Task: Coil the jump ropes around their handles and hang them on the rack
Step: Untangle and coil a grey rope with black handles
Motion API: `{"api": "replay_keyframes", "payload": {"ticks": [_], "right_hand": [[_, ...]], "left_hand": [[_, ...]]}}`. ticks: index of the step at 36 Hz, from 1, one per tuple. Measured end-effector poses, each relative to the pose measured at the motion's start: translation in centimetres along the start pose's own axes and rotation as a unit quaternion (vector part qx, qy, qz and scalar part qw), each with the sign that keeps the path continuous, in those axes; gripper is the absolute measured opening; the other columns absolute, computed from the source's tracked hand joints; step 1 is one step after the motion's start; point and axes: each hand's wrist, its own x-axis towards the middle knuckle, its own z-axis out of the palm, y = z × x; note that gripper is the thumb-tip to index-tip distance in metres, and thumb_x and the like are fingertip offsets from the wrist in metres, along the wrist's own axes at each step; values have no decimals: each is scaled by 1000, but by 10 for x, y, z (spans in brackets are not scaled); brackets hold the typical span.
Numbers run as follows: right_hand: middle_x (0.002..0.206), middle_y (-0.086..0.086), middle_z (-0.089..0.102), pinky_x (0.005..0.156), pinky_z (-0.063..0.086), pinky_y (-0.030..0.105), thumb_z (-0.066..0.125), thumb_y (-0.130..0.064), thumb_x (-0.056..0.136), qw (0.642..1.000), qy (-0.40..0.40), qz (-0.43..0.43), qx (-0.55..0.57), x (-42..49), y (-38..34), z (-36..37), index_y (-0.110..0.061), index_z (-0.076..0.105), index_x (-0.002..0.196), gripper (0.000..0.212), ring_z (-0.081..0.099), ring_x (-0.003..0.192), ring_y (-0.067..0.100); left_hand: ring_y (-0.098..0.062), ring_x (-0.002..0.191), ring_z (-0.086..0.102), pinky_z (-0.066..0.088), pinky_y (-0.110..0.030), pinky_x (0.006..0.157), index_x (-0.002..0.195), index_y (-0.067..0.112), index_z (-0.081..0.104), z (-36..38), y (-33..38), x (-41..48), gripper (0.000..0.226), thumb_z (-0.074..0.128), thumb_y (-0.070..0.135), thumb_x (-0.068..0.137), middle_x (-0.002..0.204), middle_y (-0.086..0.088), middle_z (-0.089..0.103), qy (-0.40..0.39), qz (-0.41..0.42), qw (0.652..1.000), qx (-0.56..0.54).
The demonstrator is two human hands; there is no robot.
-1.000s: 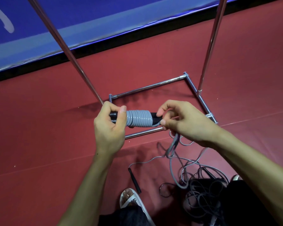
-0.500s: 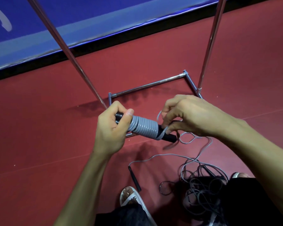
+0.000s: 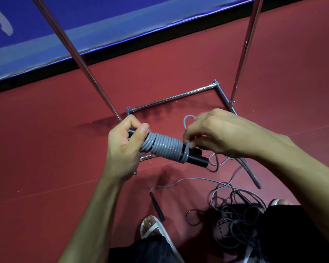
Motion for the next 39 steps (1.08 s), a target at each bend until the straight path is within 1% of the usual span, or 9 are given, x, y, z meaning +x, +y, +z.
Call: {"api": "replay_keyframes", "payload": {"ticks": [5, 10, 14, 17, 23, 27, 32, 37, 39], "right_hand": [[83, -14, 64, 77, 45, 35, 66, -22, 91, 996, -12, -4, 92, -1, 3, 3, -22, 65, 91, 1, 56, 78, 11], [80, -14, 65, 73, 42, 15, 70, -23, 88, 984, 23, 11, 178, -2, 7, 0, -24, 67, 89, 3, 57, 77, -1], [72, 7, 62, 62, 46, 38, 66, -20, 86, 939, 0, 32, 343, -2, 4, 5, -17, 63, 84, 5, 52, 62, 17], [59, 0, 54, 51, 38, 19, 65, -8, 91, 914, -1, 44, 404, -4, 6, 9, -14, 60, 79, 15, 45, 54, 6], [68, 10, 64, 57, 46, 37, 68, -39, 83, 935, -23, 61, 349, -3, 13, 9, -29, 70, 73, 14, 53, 58, 23], [67, -2, 63, 59, 44, 26, 67, -33, 89, 937, -5, 69, 342, -5, 16, 3, -25, 67, 74, 16, 51, 60, 5], [59, 11, 47, 53, 29, 29, 72, -33, 78, 863, 0, 81, 499, -6, 20, 6, -14, 69, 73, 20, 37, 54, 16], [48, -2, 40, 40, 8, 31, 87, -38, 67, 684, -29, 68, 725, -4, 15, 30, -23, 62, 86, 35, 21, 36, 14], [54, -2, 42, 47, 6, 34, 89, -39, 65, 668, -20, 65, 741, -2, 12, 42, -23, 59, 81, 37, 18, 44, 18]], "left_hand": [[-16, 51, 43, 39, -23, 46, 59, 28, 52, 3, 2, -3, 21, 59, 35, 77, 60, -5, 46, -12, -17, 997, -72], [-6, 41, 39, 33, -16, 39, 57, 27, 53, 5, 5, -3, 24, 61, 23, 80, 55, 3, 50, -13, -31, 988, -153], [-3, 36, 38, 31, -15, 37, 57, 25, 52, 8, 10, -4, 26, 59, 18, 81, 55, 3, 50, -11, -33, 977, -212], [-4, 33, 36, 32, -16, 36, 63, 15, 46, 10, 15, -6, 23, 51, 13, 85, 53, 2, 49, -3, -43, 970, -241], [-2, 34, 40, 34, -11, 36, 71, 9, 35, 18, 21, -11, 16, 43, 11, 85, 52, 5, 49, -4, -46, 963, -266], [-2, 36, 40, 34, -10, 35, 71, 9, 35, 19, 22, -10, 17, 44, 11, 85, 55, 6, 49, 12, -40, 964, -264], [-2, 38, 36, 30, -11, 35, 71, 11, 34, 20, 24, -8, 18, 45, 13, 86, 56, 6, 47, 17, -36, 963, -267], [-2, 35, 31, 30, -11, 36, 72, 10, 34, 23, 30, -12, 17, 44, 14, 86, 56, 5, 47, 9, -34, 953, -300], [-2, 33, 31, 32, -12, 35, 73, 9, 34, 23, 32, -13, 17, 43, 13, 86, 55, 4, 47, 9, -34, 950, -310]]}}
